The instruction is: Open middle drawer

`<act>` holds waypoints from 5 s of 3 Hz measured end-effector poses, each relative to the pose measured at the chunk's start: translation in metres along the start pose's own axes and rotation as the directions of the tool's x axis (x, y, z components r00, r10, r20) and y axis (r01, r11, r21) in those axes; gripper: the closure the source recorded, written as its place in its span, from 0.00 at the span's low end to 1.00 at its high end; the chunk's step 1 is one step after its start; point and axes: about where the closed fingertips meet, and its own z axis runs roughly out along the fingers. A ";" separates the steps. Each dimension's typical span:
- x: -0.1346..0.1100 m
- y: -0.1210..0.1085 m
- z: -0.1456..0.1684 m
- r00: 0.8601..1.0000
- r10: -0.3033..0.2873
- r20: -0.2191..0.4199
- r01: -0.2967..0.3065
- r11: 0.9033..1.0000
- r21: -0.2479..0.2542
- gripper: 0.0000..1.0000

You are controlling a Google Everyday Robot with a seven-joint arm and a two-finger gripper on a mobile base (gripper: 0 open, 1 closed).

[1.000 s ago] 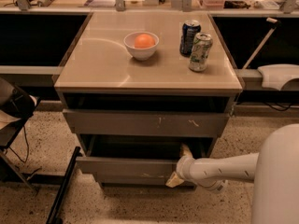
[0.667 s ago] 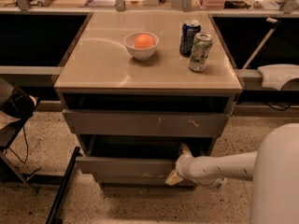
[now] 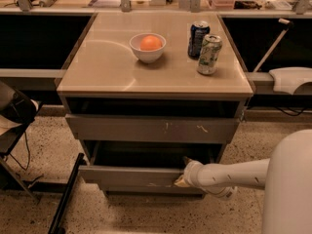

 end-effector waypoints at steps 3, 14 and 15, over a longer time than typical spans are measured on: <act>-0.001 0.002 -0.004 1.000 0.005 0.001 -0.005 1.000 0.002 1.00; 0.025 0.091 -0.069 0.963 0.262 -0.057 -0.258 0.964 0.065 1.00; 0.025 0.095 -0.073 0.962 0.267 -0.057 -0.263 0.962 0.070 1.00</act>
Offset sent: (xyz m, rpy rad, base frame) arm 0.0174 0.0095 -0.0224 0.0120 0.0267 0.0155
